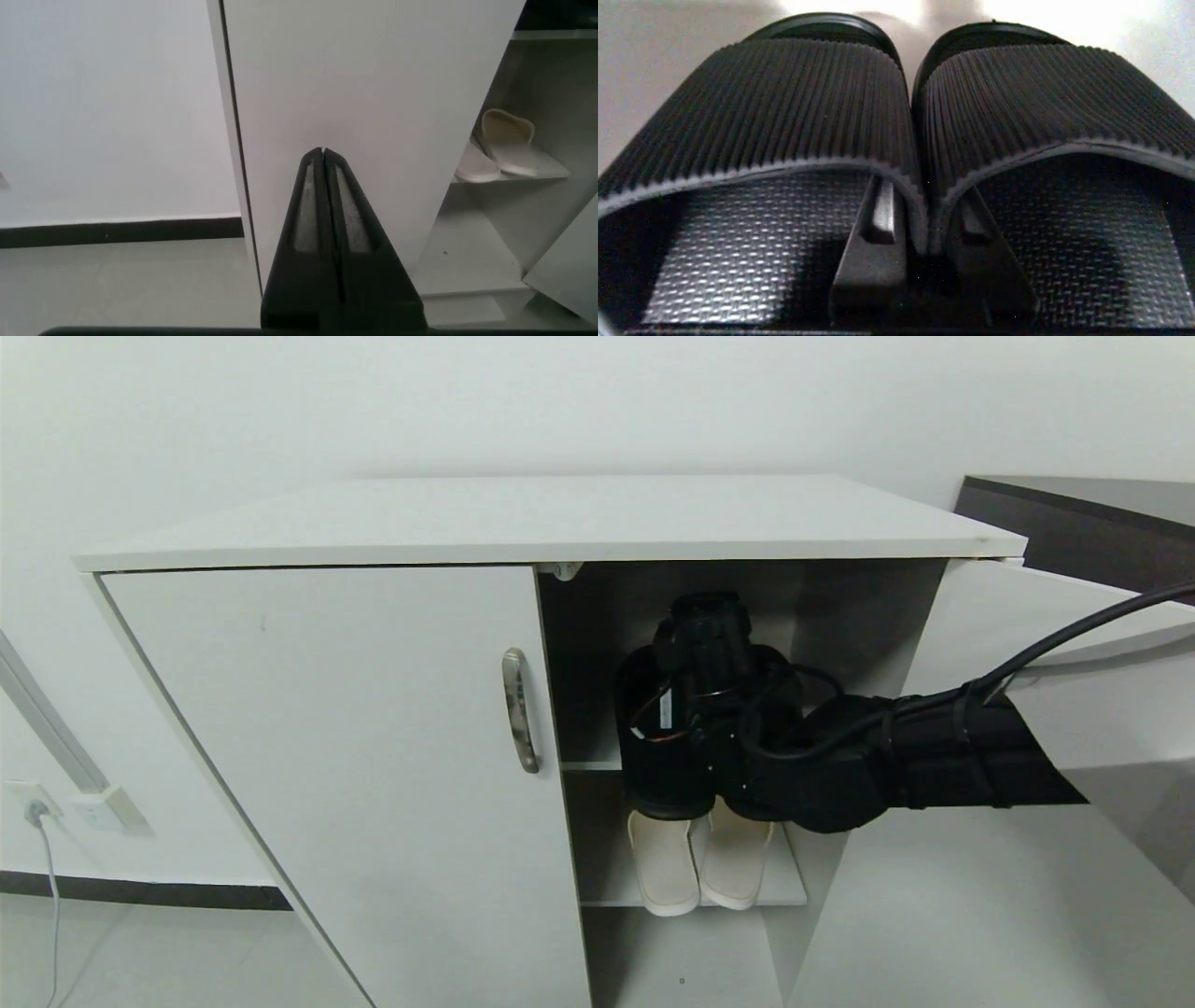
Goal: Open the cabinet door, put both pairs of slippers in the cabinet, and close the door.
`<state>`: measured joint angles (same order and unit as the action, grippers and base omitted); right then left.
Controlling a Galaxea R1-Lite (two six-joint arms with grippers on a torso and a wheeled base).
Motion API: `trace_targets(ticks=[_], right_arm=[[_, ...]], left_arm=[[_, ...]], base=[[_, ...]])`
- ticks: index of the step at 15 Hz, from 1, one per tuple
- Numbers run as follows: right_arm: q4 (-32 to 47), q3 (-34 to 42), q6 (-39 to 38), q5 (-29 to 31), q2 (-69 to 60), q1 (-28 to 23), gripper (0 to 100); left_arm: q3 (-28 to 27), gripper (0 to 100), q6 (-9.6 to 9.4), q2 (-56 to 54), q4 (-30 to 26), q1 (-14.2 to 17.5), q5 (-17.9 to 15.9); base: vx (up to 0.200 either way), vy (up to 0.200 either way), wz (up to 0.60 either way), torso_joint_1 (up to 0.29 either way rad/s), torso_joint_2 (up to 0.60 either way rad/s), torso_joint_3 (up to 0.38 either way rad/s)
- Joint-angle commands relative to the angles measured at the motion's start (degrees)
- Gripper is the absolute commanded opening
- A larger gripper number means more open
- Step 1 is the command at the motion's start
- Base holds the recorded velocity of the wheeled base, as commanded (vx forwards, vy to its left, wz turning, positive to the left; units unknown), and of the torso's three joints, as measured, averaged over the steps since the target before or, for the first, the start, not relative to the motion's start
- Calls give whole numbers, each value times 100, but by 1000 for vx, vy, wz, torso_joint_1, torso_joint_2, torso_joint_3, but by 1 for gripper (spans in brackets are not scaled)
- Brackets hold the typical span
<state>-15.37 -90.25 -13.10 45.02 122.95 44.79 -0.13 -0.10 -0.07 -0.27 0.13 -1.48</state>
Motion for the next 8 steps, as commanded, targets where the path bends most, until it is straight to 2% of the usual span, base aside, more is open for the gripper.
trace_targets(ticks=[1,4,8], right_arm=[[193,-485,1,-72,255,-146,0],[614,-1241,-8,-107,589,-313,0],[641,-1496,1,-274,774,-366,0]], left_arm=[[5,0,1,7,0,4,-2],[5,0,1,7,9,4,-2],[-4,0,1,7,0,4,7]], base=[[0,0,0,0,0,0],[0,0,0,0,0,0],[0,0,0,0,0,0]])
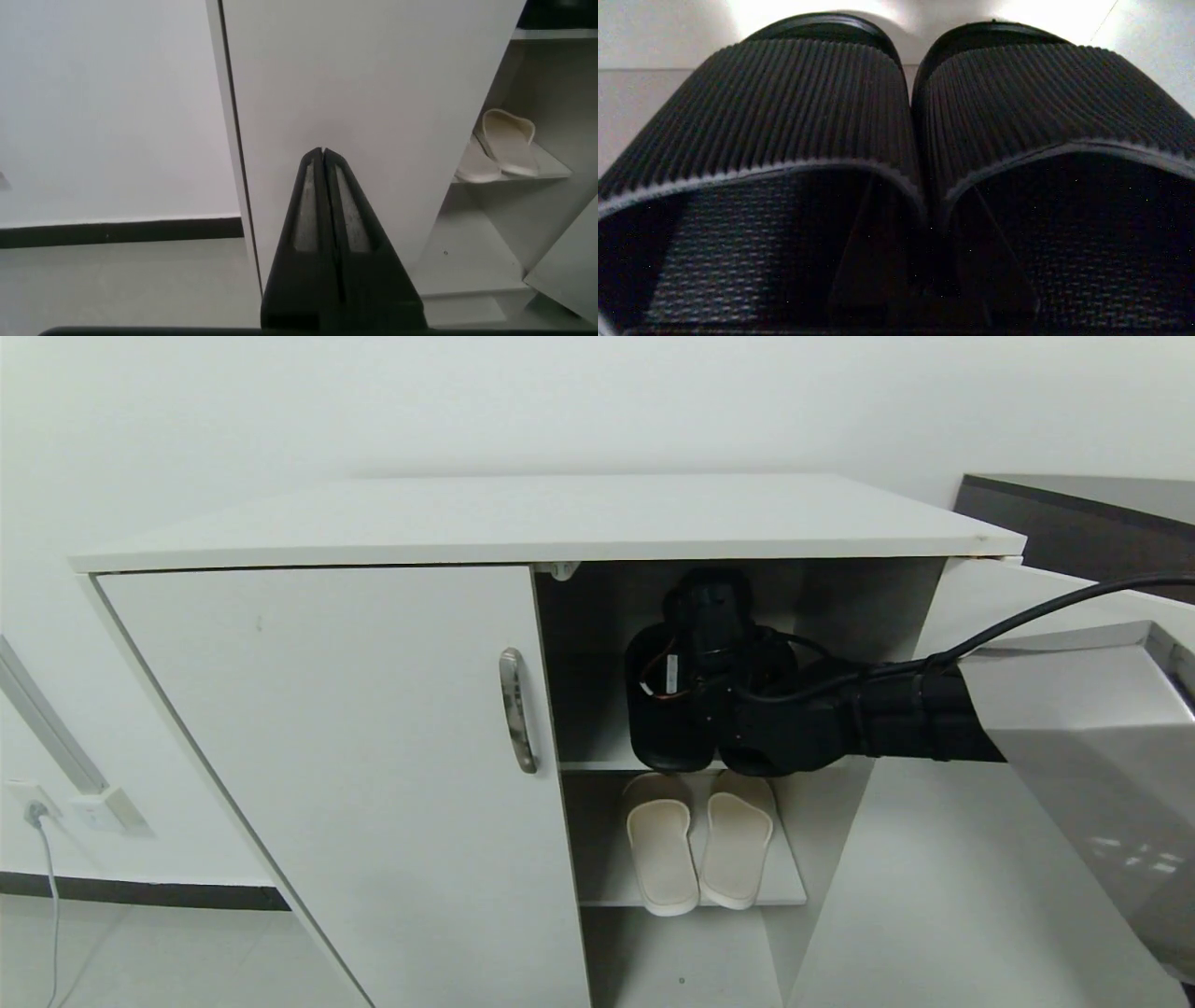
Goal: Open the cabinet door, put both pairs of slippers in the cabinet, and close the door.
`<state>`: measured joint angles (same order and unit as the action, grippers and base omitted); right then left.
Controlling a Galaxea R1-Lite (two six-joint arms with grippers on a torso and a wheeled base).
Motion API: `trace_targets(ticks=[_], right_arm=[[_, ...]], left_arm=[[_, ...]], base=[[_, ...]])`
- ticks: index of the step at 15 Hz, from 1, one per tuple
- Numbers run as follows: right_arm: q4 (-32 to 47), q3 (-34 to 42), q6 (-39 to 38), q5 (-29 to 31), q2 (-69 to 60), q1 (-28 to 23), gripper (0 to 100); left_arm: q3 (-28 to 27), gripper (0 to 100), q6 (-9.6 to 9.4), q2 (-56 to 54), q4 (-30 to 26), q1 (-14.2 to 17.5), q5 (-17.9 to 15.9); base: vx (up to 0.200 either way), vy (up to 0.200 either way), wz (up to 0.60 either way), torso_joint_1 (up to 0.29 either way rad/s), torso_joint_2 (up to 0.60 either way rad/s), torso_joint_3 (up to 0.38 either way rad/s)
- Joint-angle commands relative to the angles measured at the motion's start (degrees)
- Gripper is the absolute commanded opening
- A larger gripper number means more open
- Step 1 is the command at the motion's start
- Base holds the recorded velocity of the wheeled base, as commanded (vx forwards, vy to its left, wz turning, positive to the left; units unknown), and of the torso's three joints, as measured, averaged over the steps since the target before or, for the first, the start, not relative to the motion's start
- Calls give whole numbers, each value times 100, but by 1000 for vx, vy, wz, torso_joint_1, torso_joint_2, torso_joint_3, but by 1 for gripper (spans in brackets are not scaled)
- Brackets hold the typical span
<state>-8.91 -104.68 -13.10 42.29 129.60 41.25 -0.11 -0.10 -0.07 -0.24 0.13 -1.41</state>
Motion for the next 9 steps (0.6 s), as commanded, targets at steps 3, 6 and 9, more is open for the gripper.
trace_targets(ticks=[3,6,9], right_arm=[[-5,-61,27,-1,189,-30,0],[-5,-70,36,-1,197,-30,0],[3,-52,36,25,171,-30,100]], left_arm=[[-7,0,1,7,-2,4,1],[2,0,1,7,7,4,1],[2,0,27,7,7,4,115]], base=[[0,0,0,0,0,0],[0,0,0,0,0,0],[0,0,0,0,0,0]])
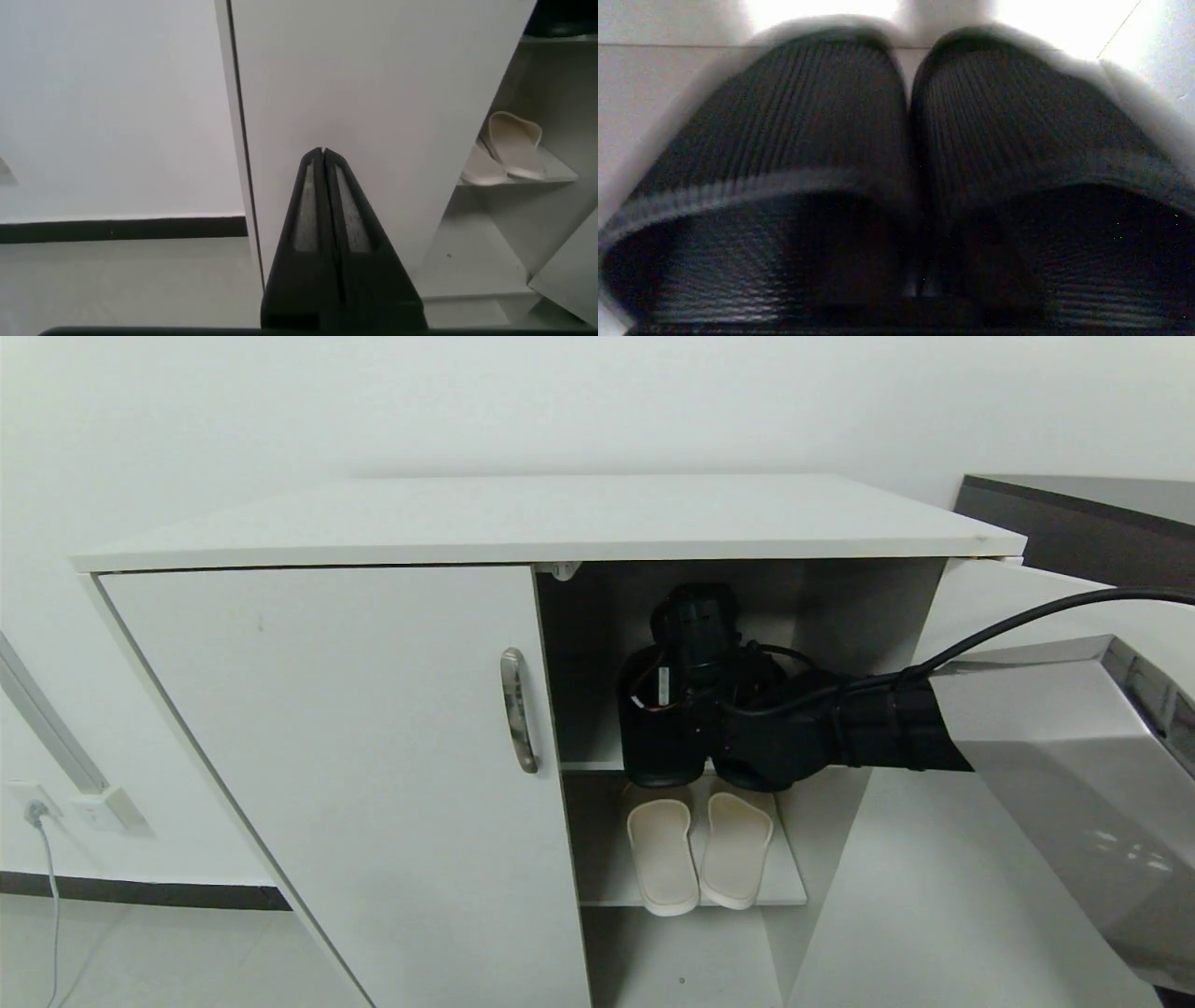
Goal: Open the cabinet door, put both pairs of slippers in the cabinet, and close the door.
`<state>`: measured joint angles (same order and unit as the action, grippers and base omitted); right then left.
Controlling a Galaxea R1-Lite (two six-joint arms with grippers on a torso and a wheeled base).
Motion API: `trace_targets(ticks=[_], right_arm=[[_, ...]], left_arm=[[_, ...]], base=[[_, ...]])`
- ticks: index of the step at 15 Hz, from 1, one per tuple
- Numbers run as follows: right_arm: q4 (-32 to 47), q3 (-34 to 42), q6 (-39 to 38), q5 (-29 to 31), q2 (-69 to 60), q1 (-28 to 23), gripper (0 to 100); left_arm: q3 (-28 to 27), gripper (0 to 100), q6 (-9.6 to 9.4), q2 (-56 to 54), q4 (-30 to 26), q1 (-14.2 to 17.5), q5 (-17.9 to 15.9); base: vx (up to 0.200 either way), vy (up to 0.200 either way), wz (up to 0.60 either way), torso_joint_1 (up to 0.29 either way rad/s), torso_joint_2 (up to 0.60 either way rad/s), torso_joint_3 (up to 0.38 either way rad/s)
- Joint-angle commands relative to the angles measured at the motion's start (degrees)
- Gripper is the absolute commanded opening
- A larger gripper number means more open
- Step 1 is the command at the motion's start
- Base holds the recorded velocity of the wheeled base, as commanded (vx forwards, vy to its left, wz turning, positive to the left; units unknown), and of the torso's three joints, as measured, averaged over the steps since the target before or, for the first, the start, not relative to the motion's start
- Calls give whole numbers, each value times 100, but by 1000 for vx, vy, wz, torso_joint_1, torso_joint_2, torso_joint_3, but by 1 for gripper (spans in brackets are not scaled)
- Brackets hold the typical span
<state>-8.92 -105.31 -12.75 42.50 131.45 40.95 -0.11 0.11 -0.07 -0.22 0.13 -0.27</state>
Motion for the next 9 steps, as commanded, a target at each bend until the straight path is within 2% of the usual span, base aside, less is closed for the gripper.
trace_targets(ticks=[1,6,9], right_arm=[[5,46,1,22,-41,10,100],[-4,486,10,57,-348,98,100],[-31,1057,-26,162,-753,291,100]], left_arm=[[2,0,15,7,4,4,27],[2,0,15,7,4,4,44],[2,0,15,7,4,4,44]], base=[[0,0,0,0,0,0],[0,0,0,0,0,0],[0,0,0,0,0,0]])
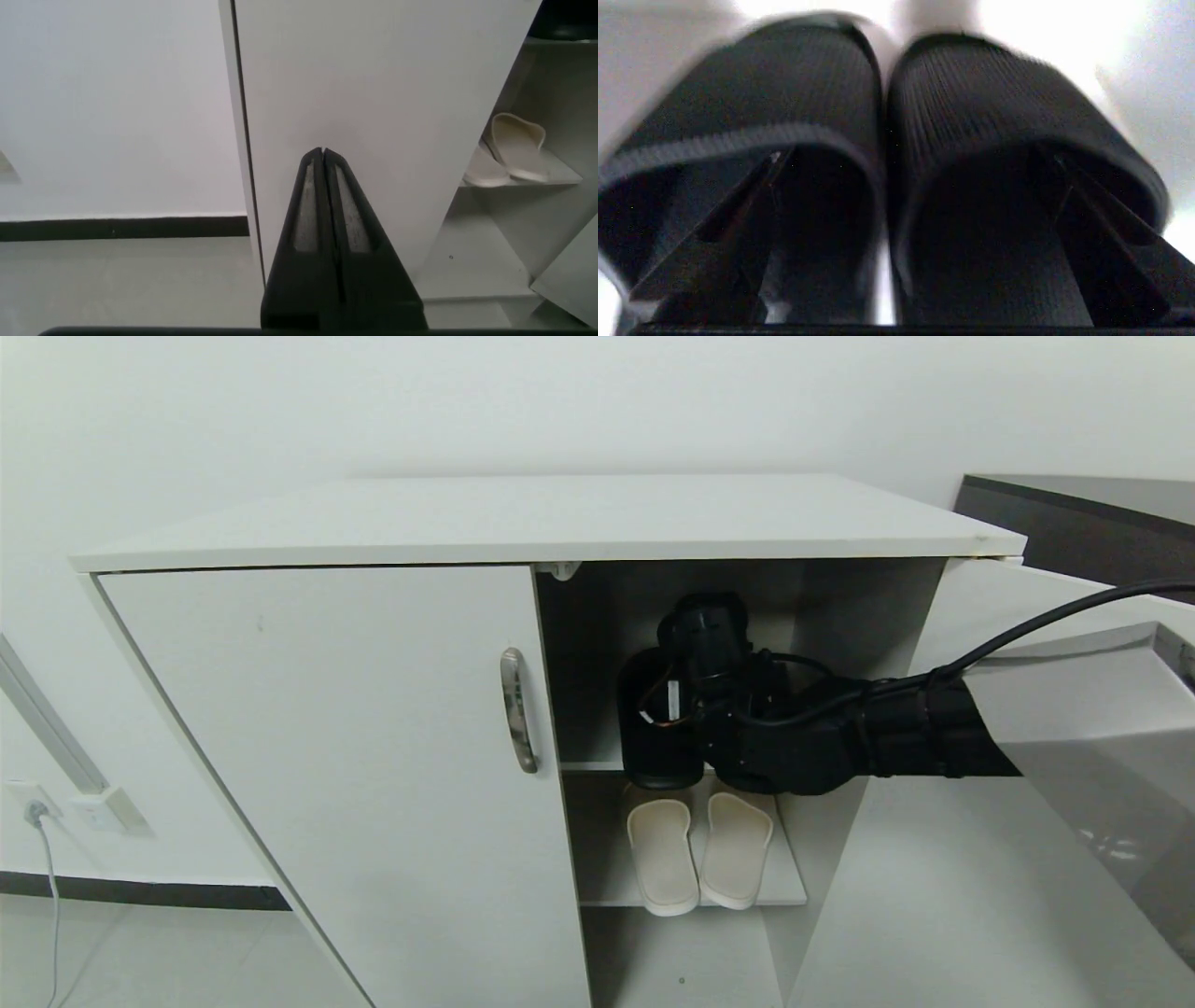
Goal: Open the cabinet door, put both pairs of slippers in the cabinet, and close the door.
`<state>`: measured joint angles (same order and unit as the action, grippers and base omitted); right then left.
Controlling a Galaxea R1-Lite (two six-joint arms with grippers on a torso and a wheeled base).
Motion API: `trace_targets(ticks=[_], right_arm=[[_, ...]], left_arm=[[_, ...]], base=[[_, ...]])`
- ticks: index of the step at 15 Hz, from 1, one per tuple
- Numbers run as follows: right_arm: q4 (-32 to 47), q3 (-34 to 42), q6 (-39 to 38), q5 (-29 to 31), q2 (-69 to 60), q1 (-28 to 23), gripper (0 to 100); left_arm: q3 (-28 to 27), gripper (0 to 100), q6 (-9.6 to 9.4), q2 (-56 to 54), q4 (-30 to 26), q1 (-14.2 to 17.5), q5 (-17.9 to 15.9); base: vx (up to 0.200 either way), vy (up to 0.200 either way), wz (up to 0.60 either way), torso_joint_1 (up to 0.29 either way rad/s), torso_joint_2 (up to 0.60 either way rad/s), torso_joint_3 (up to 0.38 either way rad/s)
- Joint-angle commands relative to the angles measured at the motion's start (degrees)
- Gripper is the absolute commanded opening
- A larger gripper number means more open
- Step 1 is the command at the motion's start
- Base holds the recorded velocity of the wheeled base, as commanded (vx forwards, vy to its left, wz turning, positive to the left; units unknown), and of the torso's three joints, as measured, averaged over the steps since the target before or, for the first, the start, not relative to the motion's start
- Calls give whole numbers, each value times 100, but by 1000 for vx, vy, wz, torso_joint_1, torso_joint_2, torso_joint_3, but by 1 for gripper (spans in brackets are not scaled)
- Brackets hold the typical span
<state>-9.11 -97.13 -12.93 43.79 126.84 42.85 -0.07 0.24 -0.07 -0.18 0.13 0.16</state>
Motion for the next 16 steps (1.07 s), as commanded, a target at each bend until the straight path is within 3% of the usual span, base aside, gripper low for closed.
trace_targets(ticks=[1,7,10,12,15,16], right_arm=[[-39,511,-25,95,-503,180,100],[-584,2638,-104,24,-2023,725,100],[-1471,4212,-95,-670,-2964,1068,100],[-1638,4616,-86,-1092,-3289,1094,100],[-1665,4633,-43,-1180,-3271,1094,100],[-1673,4633,28,-1188,-3262,1103,0]], left_arm=[[-1,0,2,7,1,4,2],[-1,0,2,7,1,4,2],[-1,0,2,7,1,4,2],[-1,0,11,7,1,4,-16],[-1,0,-16,7,1,4,-42],[-1,0,-16,7,1,4,-42]], base=[[0,0,0,0,0,0],[0,0,0,0,0,0],[0,0,0,0,0,0],[0,0,0,0,0,0],[0,0,0,0,0,0],[0,0,0,0,0,0]])
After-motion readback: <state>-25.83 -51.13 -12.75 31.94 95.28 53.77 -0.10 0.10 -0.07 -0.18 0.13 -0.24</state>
